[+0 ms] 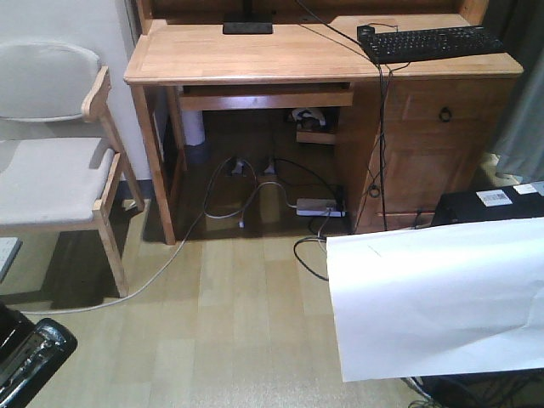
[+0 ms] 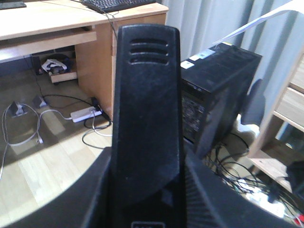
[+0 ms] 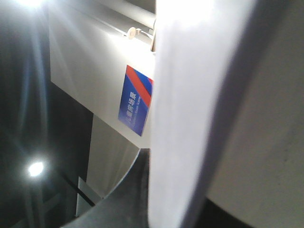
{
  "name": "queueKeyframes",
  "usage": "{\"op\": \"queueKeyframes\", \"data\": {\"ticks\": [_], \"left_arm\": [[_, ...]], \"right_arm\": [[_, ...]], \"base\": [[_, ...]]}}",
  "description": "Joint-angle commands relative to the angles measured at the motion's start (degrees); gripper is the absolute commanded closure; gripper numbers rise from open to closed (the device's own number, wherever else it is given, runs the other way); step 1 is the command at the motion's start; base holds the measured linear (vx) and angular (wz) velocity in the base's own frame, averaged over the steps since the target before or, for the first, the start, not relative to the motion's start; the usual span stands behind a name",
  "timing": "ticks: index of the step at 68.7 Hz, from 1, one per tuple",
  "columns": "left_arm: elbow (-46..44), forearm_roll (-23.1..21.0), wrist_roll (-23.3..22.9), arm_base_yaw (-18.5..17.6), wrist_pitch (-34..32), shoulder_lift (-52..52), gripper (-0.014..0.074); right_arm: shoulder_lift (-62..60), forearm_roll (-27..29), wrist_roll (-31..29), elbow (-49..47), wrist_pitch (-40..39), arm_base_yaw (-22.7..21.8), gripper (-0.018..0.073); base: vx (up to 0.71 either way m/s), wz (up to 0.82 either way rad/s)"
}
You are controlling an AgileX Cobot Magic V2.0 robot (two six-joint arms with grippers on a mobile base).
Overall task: Grab stapler and paper to desk for stapling
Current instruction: 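Drive the base up to the desk edge holding stapler and paper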
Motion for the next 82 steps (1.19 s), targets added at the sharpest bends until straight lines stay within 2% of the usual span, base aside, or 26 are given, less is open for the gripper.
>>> {"op": "queueKeyframes", "data": {"ticks": [1,42,82], "left_arm": [[-1.68,-1.25,-0.06,-0.11,-6.69,0.69,0.0603],[-1.68,-1.25,-0.06,-0.11,-6.69,0.69,0.0603],[-1.68,-1.25,-0.06,-0.11,-6.69,0.69,0.0603]], "right_arm": [[0.45,0.12,-0.71,0.17,-3.74,0.06,0.0561],[0.45,0.06,-0.71,0.17,-3.63,0.06,0.0561],[0.45,0.11,-0.71,0.17,-3.50,0.06,0.0561]], "base": [[0.28,-0.03],[0.32,-0.05],[0.32,0.12]]}}
